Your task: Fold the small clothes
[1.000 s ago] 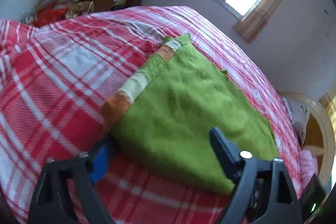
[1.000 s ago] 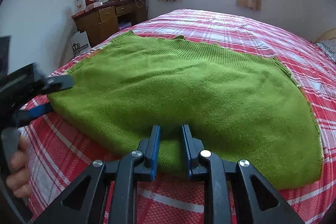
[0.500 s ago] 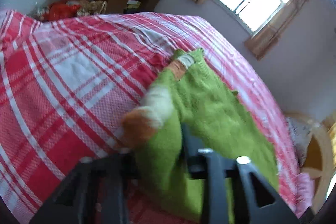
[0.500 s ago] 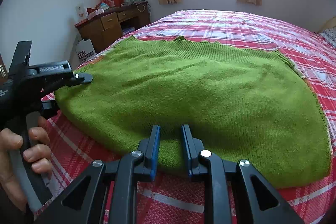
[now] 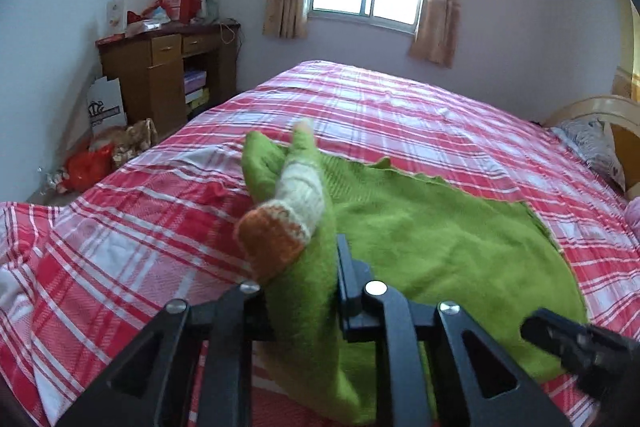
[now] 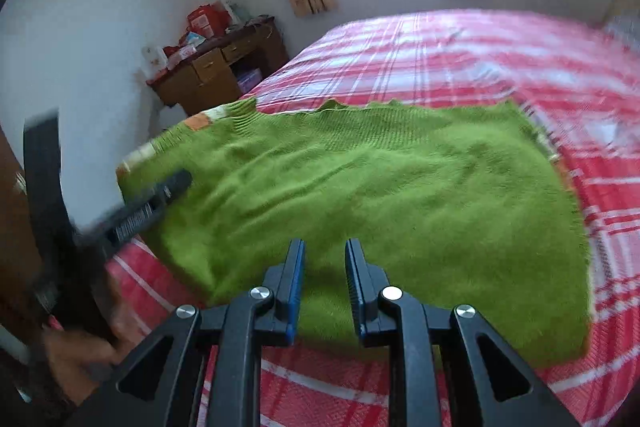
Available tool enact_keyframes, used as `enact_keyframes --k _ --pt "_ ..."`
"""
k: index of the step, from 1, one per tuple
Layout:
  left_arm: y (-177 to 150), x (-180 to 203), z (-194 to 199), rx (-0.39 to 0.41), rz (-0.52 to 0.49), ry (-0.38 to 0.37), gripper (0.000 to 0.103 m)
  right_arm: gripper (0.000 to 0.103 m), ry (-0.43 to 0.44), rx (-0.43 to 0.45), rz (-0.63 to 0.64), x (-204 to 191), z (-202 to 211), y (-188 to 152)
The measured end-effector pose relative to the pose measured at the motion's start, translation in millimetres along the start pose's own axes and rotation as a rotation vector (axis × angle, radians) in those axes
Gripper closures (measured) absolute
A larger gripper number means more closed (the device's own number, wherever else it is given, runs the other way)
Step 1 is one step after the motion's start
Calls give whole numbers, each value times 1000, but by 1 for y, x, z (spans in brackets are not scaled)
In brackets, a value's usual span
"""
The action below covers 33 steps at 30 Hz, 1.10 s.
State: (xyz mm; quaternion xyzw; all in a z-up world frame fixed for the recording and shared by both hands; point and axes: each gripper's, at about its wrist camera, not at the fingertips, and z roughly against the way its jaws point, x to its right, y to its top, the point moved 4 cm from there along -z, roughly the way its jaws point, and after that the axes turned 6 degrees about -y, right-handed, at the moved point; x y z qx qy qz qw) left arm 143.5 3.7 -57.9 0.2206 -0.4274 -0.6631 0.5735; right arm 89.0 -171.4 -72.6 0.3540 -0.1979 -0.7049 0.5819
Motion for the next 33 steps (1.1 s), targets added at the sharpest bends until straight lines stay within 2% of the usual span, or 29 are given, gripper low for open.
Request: enact_keyframes --k 2,4,5,6,9,11,15,18,20,23,24,30,31,32,33 --pt "1 -3 2 5 8 2 84 78 70 -49 -58 5 -6 13" --pt "1 -6 4 9 20 -3 84 56 138 -85 -89 2 -13 28" --pt "2 -7 4 10 38 -10 84 39 171 -93 -97 -3 -16 37" --pt "2 -14 5 10 71 -18 84 35 207 -94 -104 -8 -19 46" --pt "-3 -28 3 11 151 -21 84 35 355 -157 -106 -42 -41 80" --pt "-7 -38 1 5 193 -18 84 35 367 -201 -84 -66 -63 98" --pt "-26 -63 -11 -39 275 -21 84 35 320 -294 18 -119 -118 119" --pt "-36 -72 -20 -65 310 -34 80 35 257 -344 120 -159 -159 126" --pt "-39 -81 -22 -63 372 -77 74 35 225 -380 186 -181 -183 124" --pt "-40 -88 -25 -58 418 -126 74 35 129 -443 302 -213 -224 114" --pt "-42 -90 -25 -56 425 -135 74 35 110 -462 319 -210 -231 108" --pt "-43 -91 -26 -54 461 -169 74 36 -99 -446 538 -235 -259 92" --pt "-42 -91 -26 -55 457 -165 74 38 -130 -437 591 -238 -260 88" --pt "-42 -91 -25 -55 455 -162 74 46 -146 -425 616 -237 -258 86" --pt "-42 -90 -25 -55 457 -163 74 61 -159 -417 627 -236 -256 87"
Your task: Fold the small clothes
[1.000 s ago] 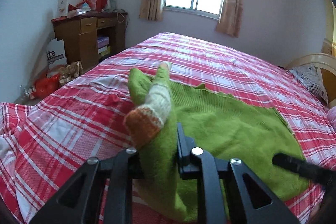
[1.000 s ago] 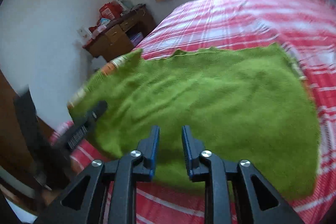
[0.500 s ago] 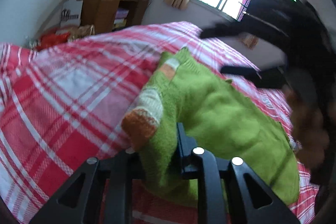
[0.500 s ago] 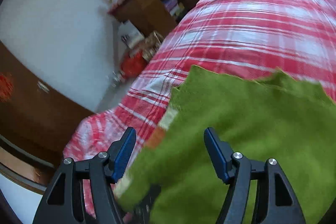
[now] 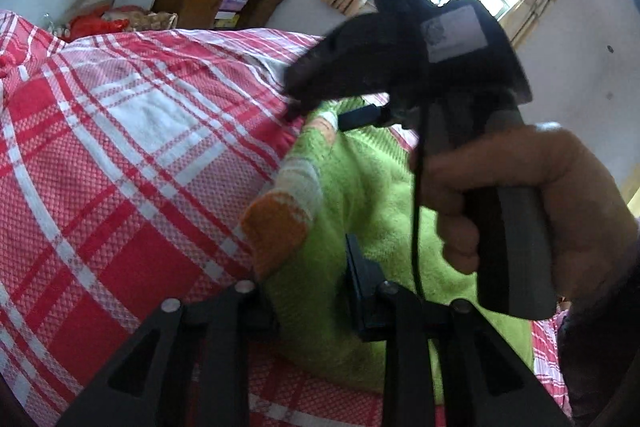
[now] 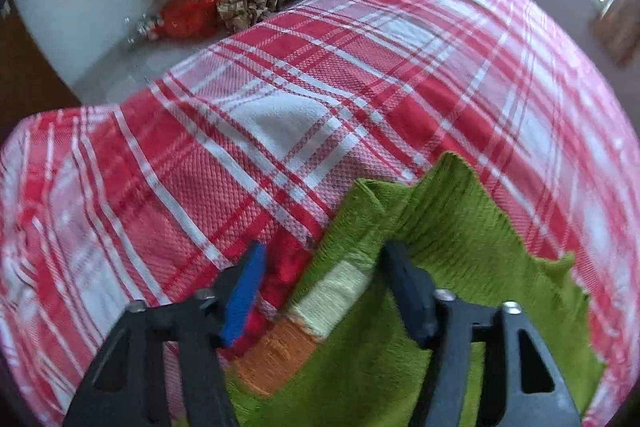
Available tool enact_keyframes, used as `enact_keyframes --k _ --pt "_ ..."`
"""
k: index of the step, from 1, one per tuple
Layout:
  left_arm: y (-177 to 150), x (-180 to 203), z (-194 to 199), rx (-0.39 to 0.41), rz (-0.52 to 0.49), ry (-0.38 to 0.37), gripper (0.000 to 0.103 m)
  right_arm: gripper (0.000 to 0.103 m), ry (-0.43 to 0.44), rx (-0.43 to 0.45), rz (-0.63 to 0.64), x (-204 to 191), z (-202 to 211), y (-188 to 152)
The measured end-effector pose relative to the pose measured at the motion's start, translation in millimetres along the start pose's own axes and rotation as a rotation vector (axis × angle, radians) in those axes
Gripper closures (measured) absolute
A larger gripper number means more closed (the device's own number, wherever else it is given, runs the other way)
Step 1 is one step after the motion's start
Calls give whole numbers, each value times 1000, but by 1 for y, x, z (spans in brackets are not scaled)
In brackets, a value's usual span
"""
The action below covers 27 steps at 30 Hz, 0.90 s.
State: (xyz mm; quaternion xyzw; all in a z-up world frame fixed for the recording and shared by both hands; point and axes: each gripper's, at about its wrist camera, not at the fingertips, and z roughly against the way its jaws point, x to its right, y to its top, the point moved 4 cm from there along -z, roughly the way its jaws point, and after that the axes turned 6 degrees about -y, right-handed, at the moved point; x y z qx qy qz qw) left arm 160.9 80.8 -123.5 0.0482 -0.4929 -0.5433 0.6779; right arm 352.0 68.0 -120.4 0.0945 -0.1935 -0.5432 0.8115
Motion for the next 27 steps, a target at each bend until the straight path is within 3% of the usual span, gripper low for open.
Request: enact_keyframes --k 1,4,11,14,19,27 --pt "0 0 0 0 2 -2 74 69 -22 4 -5 5 1 -1" --pt "1 3 3 5 -6 -8 74 90 80 25 -99 26 14 -4" --pt "6 26 14 21 -163 31 78 93 364 212 -404 107 75 -44" --pt "6 56 22 64 -310 42 80 93 392 269 -462 135 98 -66" --pt "-4 116 29 92 -554 16 82 93 390 281 -545 188 115 -105" --pt "-49 190 22 4 -774 -120 84 93 338 299 -620 259 125 -165"
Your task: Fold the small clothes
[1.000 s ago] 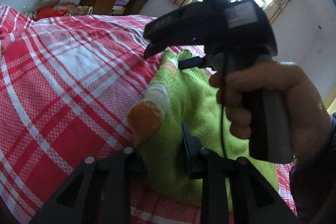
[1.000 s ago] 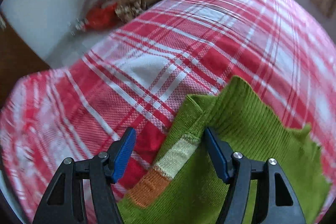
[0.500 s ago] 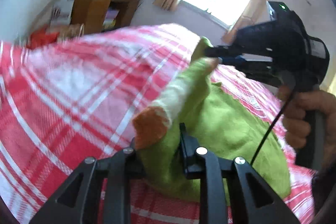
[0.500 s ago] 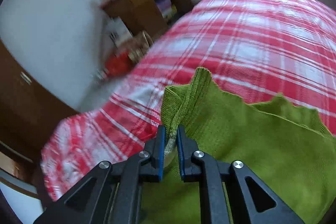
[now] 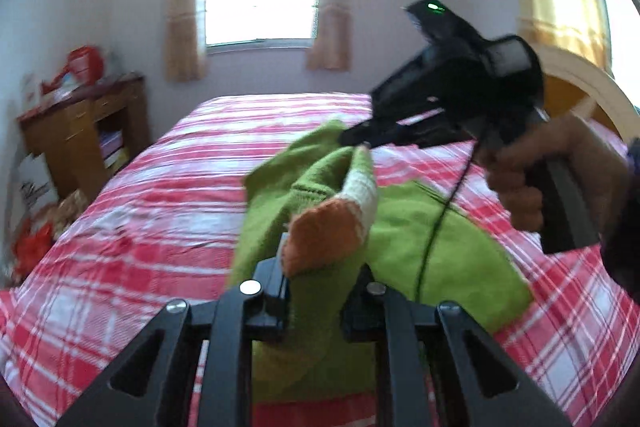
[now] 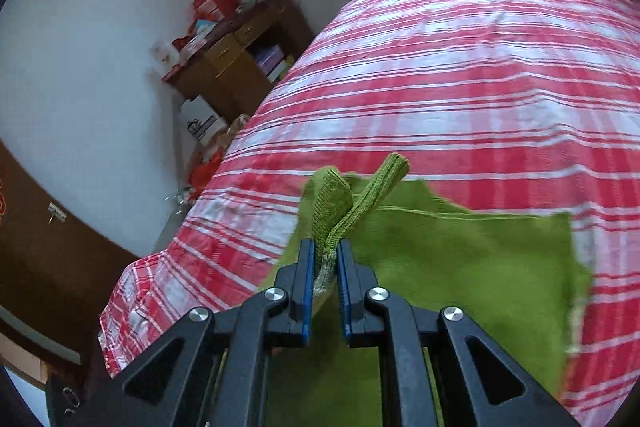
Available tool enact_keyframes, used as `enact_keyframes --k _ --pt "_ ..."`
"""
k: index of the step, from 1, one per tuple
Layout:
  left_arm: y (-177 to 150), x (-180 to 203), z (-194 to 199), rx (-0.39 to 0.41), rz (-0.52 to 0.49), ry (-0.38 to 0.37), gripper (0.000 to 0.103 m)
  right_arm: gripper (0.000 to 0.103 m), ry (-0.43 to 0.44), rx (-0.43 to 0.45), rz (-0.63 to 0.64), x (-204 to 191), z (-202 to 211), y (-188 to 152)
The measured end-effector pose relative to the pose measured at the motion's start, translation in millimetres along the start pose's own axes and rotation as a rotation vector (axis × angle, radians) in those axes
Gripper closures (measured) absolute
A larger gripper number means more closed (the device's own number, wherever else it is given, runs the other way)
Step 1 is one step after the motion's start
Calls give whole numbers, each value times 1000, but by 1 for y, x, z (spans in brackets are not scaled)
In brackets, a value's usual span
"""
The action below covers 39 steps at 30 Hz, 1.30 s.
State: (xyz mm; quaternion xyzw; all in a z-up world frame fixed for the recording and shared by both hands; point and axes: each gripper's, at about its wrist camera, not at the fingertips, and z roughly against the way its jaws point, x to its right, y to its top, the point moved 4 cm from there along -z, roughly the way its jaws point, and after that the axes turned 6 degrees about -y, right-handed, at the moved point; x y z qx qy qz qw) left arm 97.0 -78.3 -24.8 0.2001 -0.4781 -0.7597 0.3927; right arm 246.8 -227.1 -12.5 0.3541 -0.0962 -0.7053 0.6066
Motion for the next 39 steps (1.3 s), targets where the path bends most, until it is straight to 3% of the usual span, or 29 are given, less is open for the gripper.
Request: enact_keyframes --k 10,15,26,29,31,32,35,39 --pt "8 87 -32 -56 -125 -150 84 93 -63 34 -92 95 34 -12" --pt "6 119 -54 -100 -151 -188 84 93 -90 22 -137 139 32 -20" --pt "-17 141 -80 -210 -141 -221 84 93 -129 13 -170 185 7 -50" --pt "-17 136 -71 -219 -109 -239 72 88 -128 37 -185 185 11 -54" --pt "-18 129 -57 -219 -77 -273 39 86 -132 42 -183 183 24 -59" --pt "-19 126 -48 -216 -62 -281 31 86 -130 45 -187 181 34 -63" --pt "-27 116 -11 -191 -52 -328 27 85 -70 100 -232 181 83 -79" --pt "-45 93 29 -192 -76 -278 26 85 -58 166 -236 173 158 -118"
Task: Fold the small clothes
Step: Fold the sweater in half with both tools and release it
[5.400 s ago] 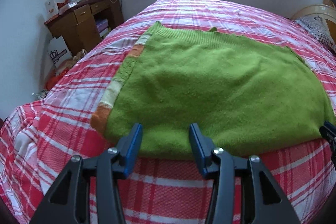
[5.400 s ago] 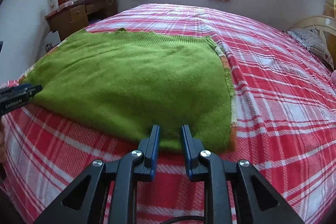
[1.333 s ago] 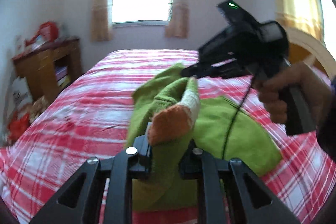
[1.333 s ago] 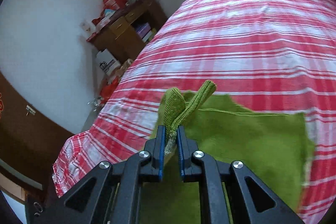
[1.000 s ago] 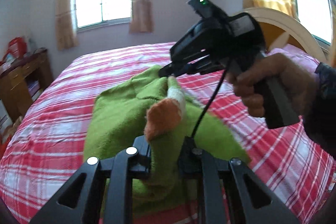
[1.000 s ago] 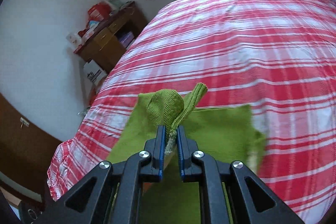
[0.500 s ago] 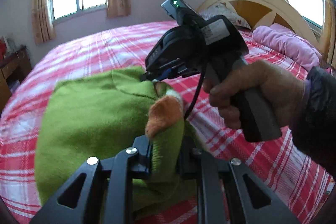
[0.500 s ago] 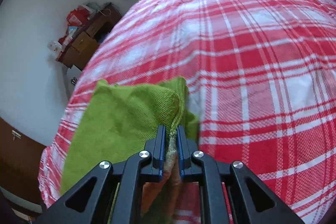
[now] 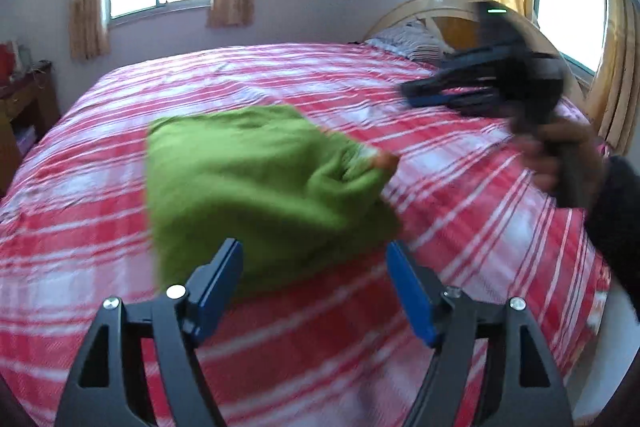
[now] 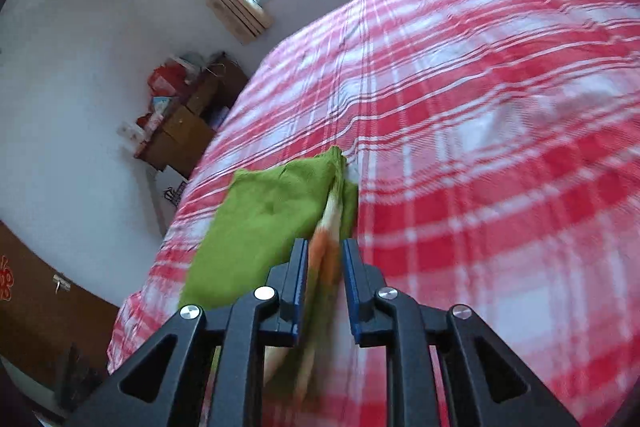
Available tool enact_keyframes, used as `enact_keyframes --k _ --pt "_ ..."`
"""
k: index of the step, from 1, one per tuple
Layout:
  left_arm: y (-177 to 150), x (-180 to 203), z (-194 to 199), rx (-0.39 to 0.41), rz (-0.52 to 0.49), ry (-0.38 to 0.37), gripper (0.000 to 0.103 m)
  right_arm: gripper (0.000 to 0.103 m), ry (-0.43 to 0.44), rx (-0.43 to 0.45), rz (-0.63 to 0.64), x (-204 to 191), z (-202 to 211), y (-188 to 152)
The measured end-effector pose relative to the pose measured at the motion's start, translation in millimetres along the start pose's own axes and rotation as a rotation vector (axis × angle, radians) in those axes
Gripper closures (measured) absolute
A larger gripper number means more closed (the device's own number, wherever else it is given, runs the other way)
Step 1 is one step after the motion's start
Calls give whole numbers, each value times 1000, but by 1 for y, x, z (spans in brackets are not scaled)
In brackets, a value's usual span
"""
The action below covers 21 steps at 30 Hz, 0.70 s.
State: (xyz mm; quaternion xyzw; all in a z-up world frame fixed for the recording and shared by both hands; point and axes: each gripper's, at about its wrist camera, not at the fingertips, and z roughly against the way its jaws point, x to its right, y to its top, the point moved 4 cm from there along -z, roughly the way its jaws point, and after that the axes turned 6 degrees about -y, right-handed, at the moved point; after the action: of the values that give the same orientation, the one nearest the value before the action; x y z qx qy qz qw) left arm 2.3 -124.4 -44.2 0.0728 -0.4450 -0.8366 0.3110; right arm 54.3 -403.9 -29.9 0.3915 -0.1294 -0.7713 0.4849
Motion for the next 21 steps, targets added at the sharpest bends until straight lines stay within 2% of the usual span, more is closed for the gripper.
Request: enact_keyframes --k 2,4,5,7,9,10,12,16,17,19,21 --pt "-12 -12 16 -10 41 5 26 82 -12 39 51 -9 37 -20" --pt "-20 -28 25 -21 116 8 26 52 -33 76 123 -27 65 -45" --pt "-20 -35 26 -26 151 8 26 30 -33 88 149 -34 70 -51" --pt "-21 -48 27 -37 219 22 26 30 1 139 251 -62 80 -68" --pt "-22 -52 29 -37 256 55 26 31 -32 159 382 -91 75 -78" --pt "-23 -55 32 -30 271 70 26 33 -86 153 452 -106 62 -80" --pt "-26 -60 39 -19 292 87 26 50 -102 108 514 -120 37 -80" --pt "-33 -71 48 -26 310 127 26 51 -168 1 562 -120 -25 -82" --pt "-35 -75 49 -27 317 135 26 55 -196 -34 562 -113 -40 -86" --pt "-39 -84 52 -30 338 140 26 77 -221 -94 537 -100 -57 -96" --pt "-40 -89 50 -32 362 133 26 87 -240 -108 530 -90 -60 -111"
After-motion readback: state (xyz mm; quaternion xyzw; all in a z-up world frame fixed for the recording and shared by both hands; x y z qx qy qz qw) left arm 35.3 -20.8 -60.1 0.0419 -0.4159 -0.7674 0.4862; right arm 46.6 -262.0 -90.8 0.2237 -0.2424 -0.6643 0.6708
